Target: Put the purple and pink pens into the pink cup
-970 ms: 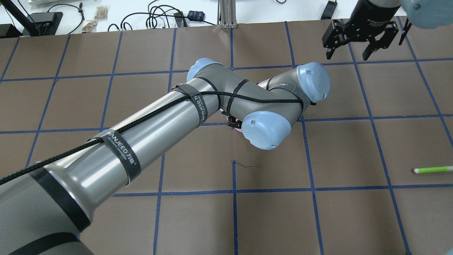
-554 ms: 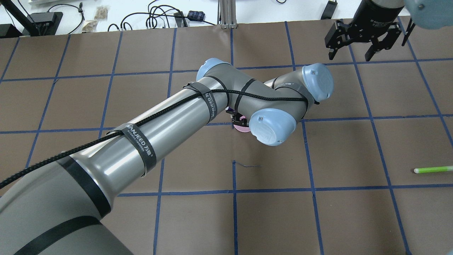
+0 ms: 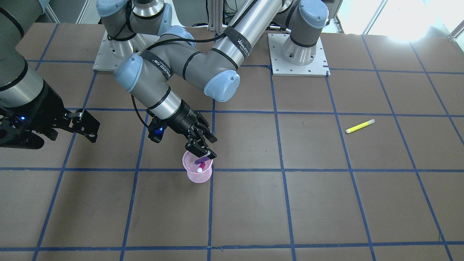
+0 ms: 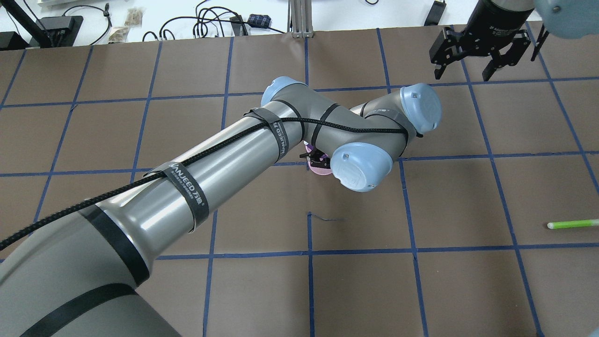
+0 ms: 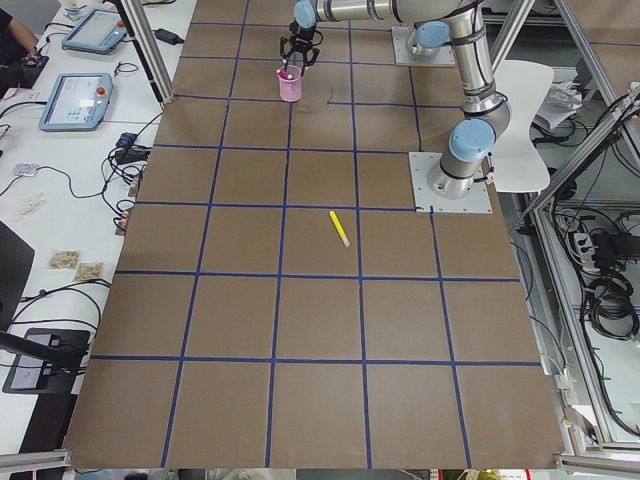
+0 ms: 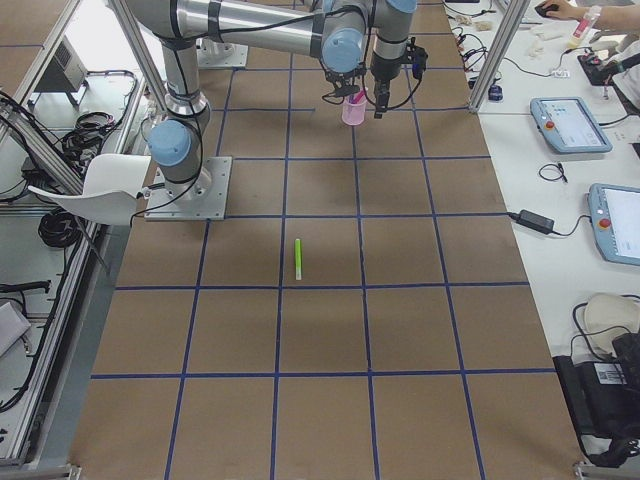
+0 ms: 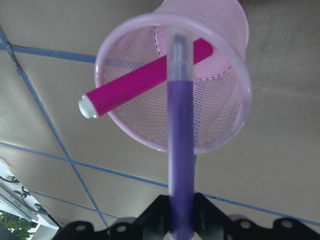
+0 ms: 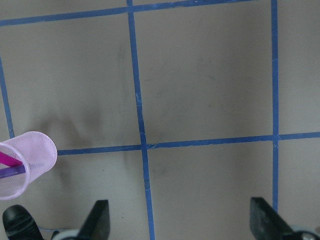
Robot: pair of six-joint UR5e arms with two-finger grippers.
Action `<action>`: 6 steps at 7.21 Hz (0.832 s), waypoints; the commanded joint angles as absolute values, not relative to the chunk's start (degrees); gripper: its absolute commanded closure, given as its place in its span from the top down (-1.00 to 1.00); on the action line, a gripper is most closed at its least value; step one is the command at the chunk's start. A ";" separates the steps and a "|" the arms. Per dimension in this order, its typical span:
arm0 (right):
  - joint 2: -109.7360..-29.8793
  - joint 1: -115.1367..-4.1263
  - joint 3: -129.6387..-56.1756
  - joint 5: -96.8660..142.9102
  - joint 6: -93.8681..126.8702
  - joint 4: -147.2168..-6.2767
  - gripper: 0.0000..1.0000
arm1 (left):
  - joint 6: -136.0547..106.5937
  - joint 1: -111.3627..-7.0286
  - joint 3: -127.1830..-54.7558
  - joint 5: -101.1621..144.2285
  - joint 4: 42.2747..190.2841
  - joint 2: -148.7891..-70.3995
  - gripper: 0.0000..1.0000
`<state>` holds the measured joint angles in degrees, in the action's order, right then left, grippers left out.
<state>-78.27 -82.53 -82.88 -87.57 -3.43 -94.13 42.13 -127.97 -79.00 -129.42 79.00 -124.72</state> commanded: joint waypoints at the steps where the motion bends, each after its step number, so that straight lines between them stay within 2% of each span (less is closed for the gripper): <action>1: -78.14 -82.53 -82.88 -87.54 -3.43 -94.13 1.00 | 41.66 -127.62 -79.19 -128.59 78.49 -121.84 1.00; 2: -78.13 -82.53 -82.88 -87.54 -3.43 -94.30 1.00 | 40.88 -125.18 -79.97 -128.06 78.40 -118.16 0.95; 6: -81.36 -86.63 -82.35 -88.06 -2.03 -94.04 1.00 | 38.78 -107.72 -82.96 -107.56 79.10 -103.39 0.94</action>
<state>-79.52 -84.31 -82.25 -87.77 -2.70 -94.07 40.16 -113.54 -81.80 -114.83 78.66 -107.48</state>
